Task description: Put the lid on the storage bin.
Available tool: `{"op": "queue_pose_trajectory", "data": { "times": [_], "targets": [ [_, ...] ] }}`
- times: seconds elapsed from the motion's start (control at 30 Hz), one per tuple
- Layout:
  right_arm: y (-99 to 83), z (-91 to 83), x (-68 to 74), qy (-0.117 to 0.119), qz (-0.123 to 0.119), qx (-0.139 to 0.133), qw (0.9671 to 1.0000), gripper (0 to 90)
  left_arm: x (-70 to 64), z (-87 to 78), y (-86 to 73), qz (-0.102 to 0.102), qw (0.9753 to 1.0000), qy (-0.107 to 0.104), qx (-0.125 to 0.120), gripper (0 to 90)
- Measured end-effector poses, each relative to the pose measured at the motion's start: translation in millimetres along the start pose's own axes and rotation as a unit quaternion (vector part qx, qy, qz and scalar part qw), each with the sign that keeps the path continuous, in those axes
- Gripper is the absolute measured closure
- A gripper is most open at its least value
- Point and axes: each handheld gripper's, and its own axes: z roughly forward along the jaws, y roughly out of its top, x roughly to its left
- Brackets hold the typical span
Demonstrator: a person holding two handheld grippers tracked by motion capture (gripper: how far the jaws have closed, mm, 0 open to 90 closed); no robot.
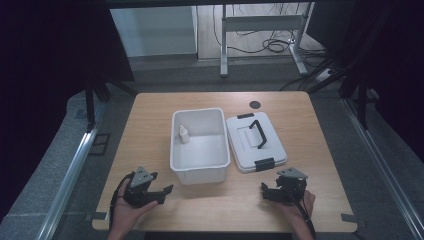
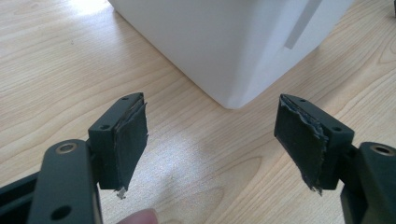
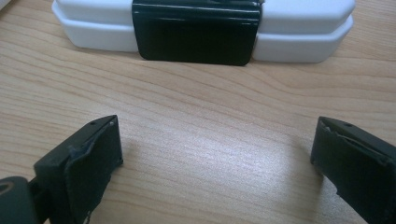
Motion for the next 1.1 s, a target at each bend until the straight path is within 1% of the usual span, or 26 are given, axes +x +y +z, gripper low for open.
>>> {"op": "queue_pose_trajectory", "data": {
  "times": [0.23,0.37,0.4,0.5,0.6,0.63,0.67,0.7,0.83,0.87,0.93,1.0,1.07,1.1],
  "targets": [
    [0.6,0.1,4.2,-0.001,-0.001,-0.004,1.0,5.0,-0.9,1.9,-0.1,0.001,1.0,-0.001,0.002,25.9],
    [3.7,-2.6,7.8,0.012,-0.004,0.001,0.9999,8.5,-1.9,2.1,0.3,0.003,1.0,-0.002,0.003,25.9],
    [4.7,-5.7,7.4,0.016,-0.002,-0.003,0.9999,9.4,-1.7,2.1,0.2,0.003,1.0,-0.002,0.003,25.9],
    [5.2,-9.1,5.9,0.017,0.0,-0.01,0.9998,10.0,-0.7,1.4,0.1,0.001,1.0,-0.001,0.003,25.9],
    [6.4,-14.5,0.7,0.023,0.012,-0.02,0.9995,11.5,-0.6,0.5,0.3,0.002,1.0,-0.001,0.002,25.9],
    [6.4,-14.5,0.7,0.023,0.012,-0.02,0.9995,11.5,-0.7,0.3,0.4,0.002,1.0,-0.001,0.001,25.9],
    [7.2,-16.7,-1.3,0.028,0.019,-0.024,0.9992,12.3,-1.0,0.1,0.5,0.002,1.0,-0.001,0.001,25.9],
    [7.5,-18.0,-1.5,0.028,0.021,-0.026,0.9991,12.7,-1.1,-0.1,0.5,0.002,1.0,-0.001,0.001,25.9],
    [9.2,-23.2,-2.2,0.029,0.023,-0.033,0.9988,12.9,-1.1,-0.2,-0.7,0.001,1.0,0.001,0.002,25.9],
    [11.1,-28.7,-3.1,0.031,0.02,-0.041,0.9985,14.3,-1.0,-0.1,-0.9,0.0,1.0,0.001,0.003,25.9],
    [13.9,-35.0,-4.5,0.038,0.021,-0.047,0.998,15.3,-1.2,0.3,-0.8,0.0,1.0,0.001,0.003,25.9],
    [17.1,-40.8,-6.4,0.039,0.017,-0.054,0.9976,17.2,-1.4,-0.3,-0.7,-0.001,1.0,0.002,0.003,25.9],
    [19.0,-43.1,-7.2,0.042,0.016,-0.056,0.9974,17.9,-1.4,-0.6,-0.9,-0.002,1.0,0.002,0.003,25.9],
    [23.2,-46.3,-8.7,0.047,0.015,-0.059,0.997,19.0,-1.7,-1.2,-1.1,-0.001,1.0,0.004,0.004,25.9]
  ]
}}
